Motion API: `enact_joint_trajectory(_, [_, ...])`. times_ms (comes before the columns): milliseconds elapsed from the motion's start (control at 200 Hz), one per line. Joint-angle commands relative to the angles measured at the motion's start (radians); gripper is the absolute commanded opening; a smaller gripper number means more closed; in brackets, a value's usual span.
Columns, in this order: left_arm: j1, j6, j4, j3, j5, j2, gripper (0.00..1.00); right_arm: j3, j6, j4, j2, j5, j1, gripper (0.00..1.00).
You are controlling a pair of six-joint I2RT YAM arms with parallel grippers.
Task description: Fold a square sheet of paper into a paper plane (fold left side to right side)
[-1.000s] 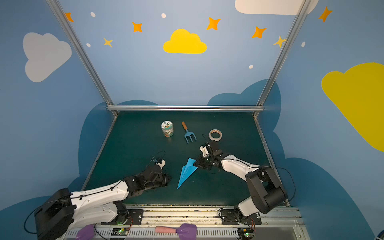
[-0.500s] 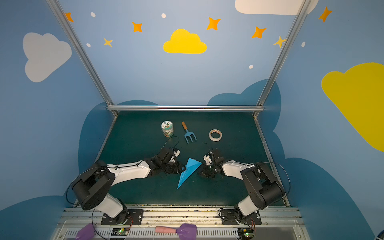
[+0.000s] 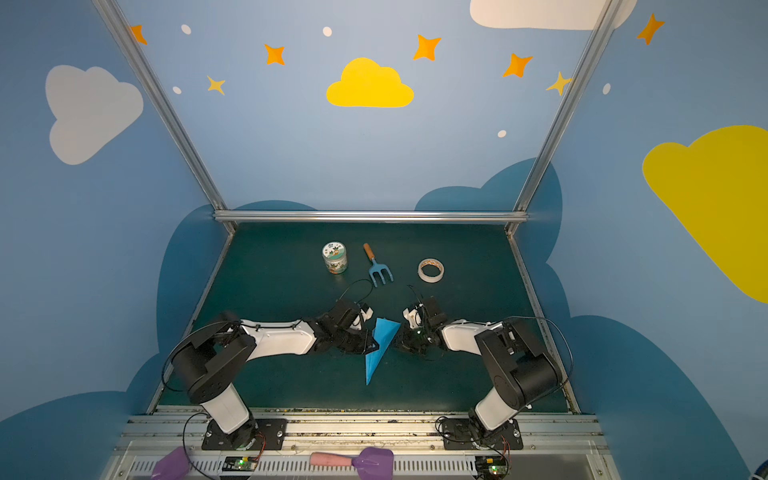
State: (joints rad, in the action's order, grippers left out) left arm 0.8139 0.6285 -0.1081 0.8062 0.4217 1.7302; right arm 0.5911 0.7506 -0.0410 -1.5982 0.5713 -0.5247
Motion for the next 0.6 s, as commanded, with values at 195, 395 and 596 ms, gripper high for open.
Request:
enact_joint_trajectory(195, [0.021, -0.052, 0.329, 0.127, -0.467, -0.094, 0.04, 0.009, -0.073, 0.208, 0.165, -0.041, 0.029, 0.03])
enact_joint_trajectory(395, [0.025, -0.121, 0.506, 0.237, -0.614, -0.043, 0.04, -0.003, -0.097, 0.292, 0.273, -0.068, 0.029, 0.04])
enact_joint_trajectory(596, [0.033, -0.149, 0.538, 0.272, -0.642, 0.024, 0.05, -0.019, -0.099, 0.301, 0.301, -0.073, 0.027, 0.04])
